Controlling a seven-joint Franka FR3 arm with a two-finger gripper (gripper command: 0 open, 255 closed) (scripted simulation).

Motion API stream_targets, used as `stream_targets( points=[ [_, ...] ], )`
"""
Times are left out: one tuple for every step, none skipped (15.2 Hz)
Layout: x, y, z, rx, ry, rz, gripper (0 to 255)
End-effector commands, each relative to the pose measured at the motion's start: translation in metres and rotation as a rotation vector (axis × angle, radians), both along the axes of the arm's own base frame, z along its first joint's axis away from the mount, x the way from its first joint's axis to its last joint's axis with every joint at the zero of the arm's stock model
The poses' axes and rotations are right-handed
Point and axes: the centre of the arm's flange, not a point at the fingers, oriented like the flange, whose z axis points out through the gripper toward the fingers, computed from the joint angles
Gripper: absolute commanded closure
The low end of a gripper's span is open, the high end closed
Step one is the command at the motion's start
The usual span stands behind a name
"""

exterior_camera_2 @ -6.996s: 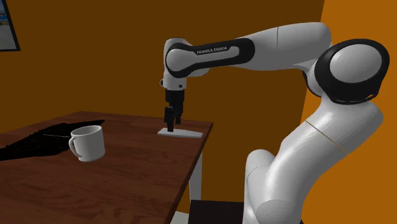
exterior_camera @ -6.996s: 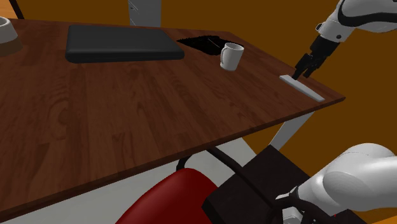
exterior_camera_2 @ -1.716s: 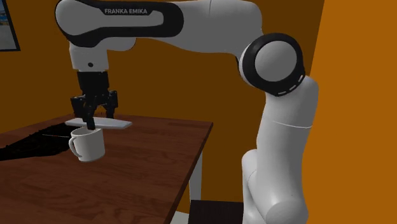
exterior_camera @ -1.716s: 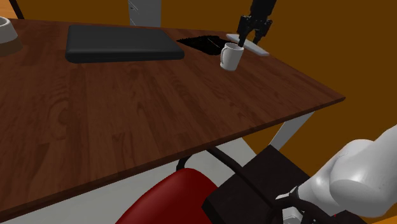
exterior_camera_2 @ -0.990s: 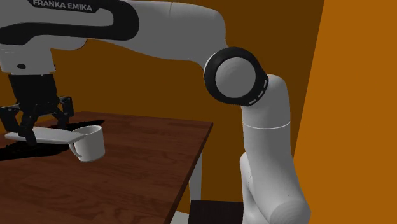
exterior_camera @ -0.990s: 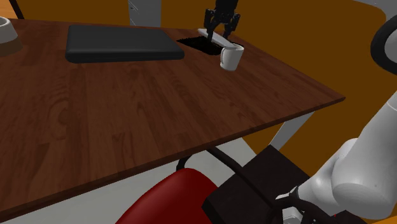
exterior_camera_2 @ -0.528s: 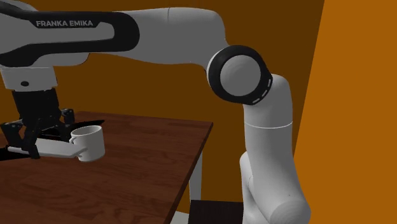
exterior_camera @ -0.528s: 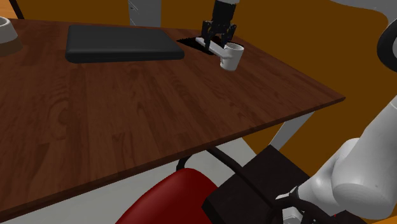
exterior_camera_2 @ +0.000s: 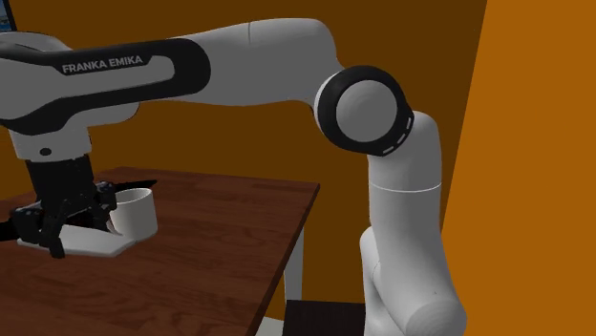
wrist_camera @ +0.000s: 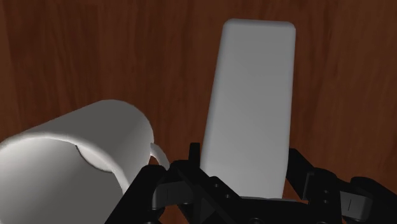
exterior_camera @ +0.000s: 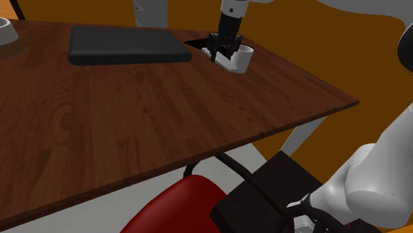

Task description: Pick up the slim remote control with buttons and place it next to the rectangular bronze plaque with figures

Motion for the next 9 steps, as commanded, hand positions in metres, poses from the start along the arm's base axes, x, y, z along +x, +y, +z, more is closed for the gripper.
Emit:
stream_targets(
  points=[
    [0.0,-0.002,-0.014,-0.001,0.009,-0.003,255],
    [0.0,-0.002,-0.019,-0.001,0.009,-0.003,255],
    [0.0,-0.002,-0.025,-0.001,0.009,-0.003,255],
    [0.0,-0.002,-0.03,-0.001,0.009,-0.003,255],
    [0.0,-0.002,-0.035,-0.001,0.009,-0.003,255],
    [0.0,-0.002,-0.039,-0.001,0.009,-0.003,255],
    [0.0,-0.002,-0.039,-0.001,0.009,-0.003,255],
    [0.0,-0.002,-0.039,-0.001,0.009,-0.003,255],
    [0.0,-0.002,-0.039,-0.001,0.009,-0.003,255]
  ],
)
